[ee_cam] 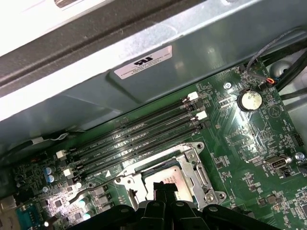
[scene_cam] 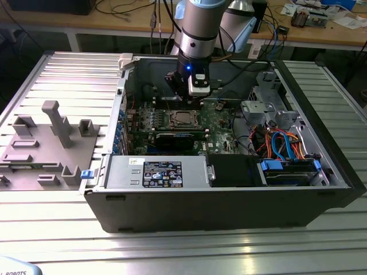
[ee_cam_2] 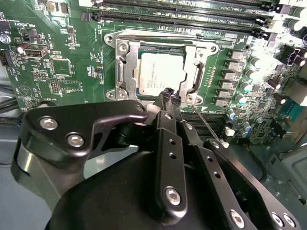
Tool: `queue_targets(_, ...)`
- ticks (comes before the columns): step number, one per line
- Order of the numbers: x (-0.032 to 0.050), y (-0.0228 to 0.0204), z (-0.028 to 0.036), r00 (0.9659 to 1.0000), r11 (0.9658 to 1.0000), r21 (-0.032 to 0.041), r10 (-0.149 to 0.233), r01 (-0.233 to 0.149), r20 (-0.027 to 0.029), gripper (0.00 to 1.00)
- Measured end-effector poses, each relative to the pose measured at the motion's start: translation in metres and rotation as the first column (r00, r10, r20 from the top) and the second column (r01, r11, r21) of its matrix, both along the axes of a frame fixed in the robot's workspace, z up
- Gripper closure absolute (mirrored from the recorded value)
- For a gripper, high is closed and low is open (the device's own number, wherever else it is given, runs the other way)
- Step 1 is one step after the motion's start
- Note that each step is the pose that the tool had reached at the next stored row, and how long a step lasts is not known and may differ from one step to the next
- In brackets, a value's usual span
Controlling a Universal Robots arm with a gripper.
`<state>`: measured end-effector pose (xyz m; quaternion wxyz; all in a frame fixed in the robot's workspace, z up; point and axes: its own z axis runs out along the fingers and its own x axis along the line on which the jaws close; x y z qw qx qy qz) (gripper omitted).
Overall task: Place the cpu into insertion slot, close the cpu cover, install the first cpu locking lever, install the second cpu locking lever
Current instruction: 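Install the first cpu locking lever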
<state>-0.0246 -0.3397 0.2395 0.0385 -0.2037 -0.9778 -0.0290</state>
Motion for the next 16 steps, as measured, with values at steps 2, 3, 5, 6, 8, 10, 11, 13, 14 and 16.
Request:
queue_targets(2,0.0000,0.0000,0.0000,1.0000,1.0000,0.0000,0.003,-0.003,0.0000,0.89)
queue_targets(3,0.0000,0.0000,0.0000,1.0000,1.0000,0.0000,0.003,-0.003,0.0000,0.89)
queue_targets(5,0.0000,0.0000,0.0000,1.0000,1.0000,0.0000,0.005,-0.005,0.0000,0.89)
queue_targets(6,0.0000,0.0000,-0.0001,1.0000,1.0000,0.0001,0.006,-0.006,0.0000,0.89)
queue_targets(8,0.0000,0.0000,-0.0001,1.0000,1.0000,0.0000,0.007,-0.007,0.0000,0.89)
queue_targets(10,0.0000,0.0000,-0.0001,1.0000,1.0000,0.0000,0.008,-0.008,0.0000,0.89)
queue_targets(11,0.0000,0.0000,-0.0001,1.0000,1.0000,0.0000,0.009,-0.009,-0.0001,0.89)
queue_targets(13,0.0000,0.0000,-0.0002,1.0000,1.0000,0.0001,0.010,-0.010,0.0000,0.89)
queue_targets(14,0.0000,0.0000,-0.0002,1.0000,1.0000,0.0000,0.010,-0.010,0.0000,0.89)
queue_targets(16,0.0000,0.0000,-0.0002,0.9999,0.9999,0.0001,0.012,-0.012,0.0000,0.89)
